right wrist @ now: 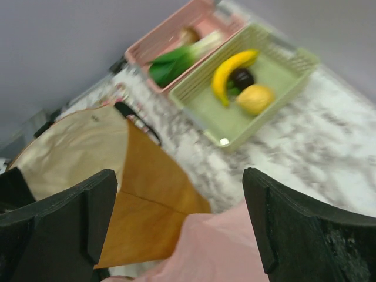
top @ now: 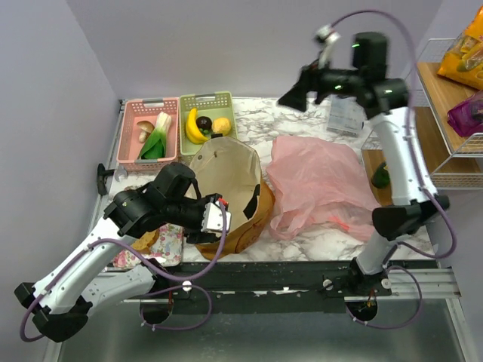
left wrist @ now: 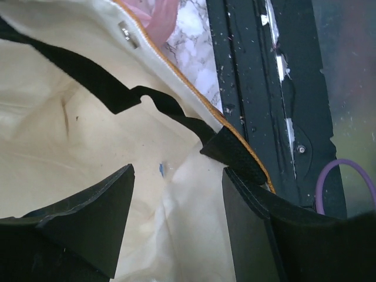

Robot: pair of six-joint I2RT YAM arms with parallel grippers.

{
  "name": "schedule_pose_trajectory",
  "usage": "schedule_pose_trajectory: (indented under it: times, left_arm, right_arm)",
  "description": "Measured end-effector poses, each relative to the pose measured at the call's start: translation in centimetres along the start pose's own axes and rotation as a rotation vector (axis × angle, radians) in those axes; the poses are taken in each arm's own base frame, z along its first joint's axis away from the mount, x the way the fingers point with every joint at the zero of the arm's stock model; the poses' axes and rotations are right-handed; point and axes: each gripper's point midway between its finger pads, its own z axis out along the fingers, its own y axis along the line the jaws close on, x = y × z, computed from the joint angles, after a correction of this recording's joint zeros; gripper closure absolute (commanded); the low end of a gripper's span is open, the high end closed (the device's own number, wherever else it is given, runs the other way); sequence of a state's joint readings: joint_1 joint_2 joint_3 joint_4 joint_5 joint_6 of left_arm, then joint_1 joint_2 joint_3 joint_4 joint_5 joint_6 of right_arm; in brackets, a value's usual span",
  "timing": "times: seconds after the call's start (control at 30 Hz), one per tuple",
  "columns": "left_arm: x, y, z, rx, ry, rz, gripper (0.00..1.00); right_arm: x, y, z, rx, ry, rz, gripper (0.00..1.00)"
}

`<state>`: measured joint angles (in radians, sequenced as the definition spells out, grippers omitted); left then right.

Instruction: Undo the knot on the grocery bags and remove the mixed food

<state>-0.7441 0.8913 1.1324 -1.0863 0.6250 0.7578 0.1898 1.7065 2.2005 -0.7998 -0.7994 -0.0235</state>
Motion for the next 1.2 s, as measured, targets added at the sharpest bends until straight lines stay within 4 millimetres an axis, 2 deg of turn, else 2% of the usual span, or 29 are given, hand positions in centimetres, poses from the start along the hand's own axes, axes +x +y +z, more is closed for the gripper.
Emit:
schedule_pose_trajectory:
  times: [0.07,0.17,0.27,0.33,0.4,0.47,0.5,0.53,0.6,0.63,0.7,0.8,0.93,1.0,1.07,1.1,1.13,1.2]
  left_arm:
    - [0.2,-0.5,0.3,0.018,0.013,0.021,0.38]
    - [0.2,-0.8,0.5,0.031,0.025,0.048,0.38]
    - [0.3,-0.9,0.6,0.030,0.036,0.056,0.37]
    - [0.4,-0.8,0.6,0.021,0.047,0.050,0.37]
    - [0.6,-0.7,0.5,0.012,0.055,0.042,0.36]
    - [0.7,-0.6,0.3,-0.005,0.063,0.017,0.34]
    - [0.7,-0.5,0.2,-0.017,0.064,0.000,0.34]
    - [0.8,-0.4,0.0,-0.032,0.065,-0.029,0.34]
    - [0.7,0.2,-0.7,-0.070,0.057,-0.101,0.32]
    - [0.5,0.8,-1.3,-0.105,0.044,-0.150,0.30]
    - [-0.4,2.4,-3.0,-0.194,0.001,-0.251,0.27]
    - [-2.2,5.2,-6.1,-0.369,-0.086,-0.371,0.22]
    - [-3.9,9.2,-10.9,-0.640,-0.171,-0.478,0.18]
    - [-3.8,10.6,-12.0,-0.722,-0.176,-0.502,0.18]
    - [-3.1,11.5,-12.0,-0.751,-0.152,-0.532,0.17]
    - [-2.3,11.9,-11.6,-0.755,-0.128,-0.556,0.21]
    - [-1.4,12.4,-11.0,-0.753,-0.098,-0.585,0.31]
    - [0.4,13.0,-9.7,-0.737,-0.039,-0.646,0.60]
  right_arm:
    - [3.8,3.8,4.7,-0.099,0.129,0.002,0.06]
    - [7.4,8.3,8.3,-0.179,0.245,-0.055,0.04]
    - [9.0,11.6,10.5,-0.195,0.291,-0.154,0.06]
    - [9.5,12.5,11.6,-0.182,0.305,-0.204,0.13]
    - [10.4,12.7,12.8,-0.164,0.328,-0.241,0.27]
    - [11.8,12.2,13.7,-0.139,0.368,-0.268,0.35]
    - [12.7,11.6,14.1,-0.122,0.392,-0.276,0.44]
    - [13.7,10.9,14.4,-0.101,0.420,-0.284,0.64]
    - [15.7,9.7,14.5,-0.066,0.478,-0.303,0.89]
    - [16.6,9.3,14.4,-0.054,0.505,-0.304,0.98]
    - [18.1,8.6,14.2,-0.033,0.543,-0.302,0.99]
    - [18.8,8.5,13.8,-0.030,0.552,-0.297,0.99]
    - [17.9,9.3,12.1,-0.029,0.504,-0.289,0.99]
    - [17.1,9.9,11.2,-0.033,0.473,-0.281,0.99]
    - [16.3,10.4,10.7,-0.037,0.443,-0.274,0.99]
    - [15.9,10.6,10.7,-0.039,0.428,-0.270,0.99]
    - [15.5,10.7,10.7,-0.042,0.415,-0.267,0.99]
    - [15.3,10.9,10.9,-0.048,0.396,-0.258,1.00]
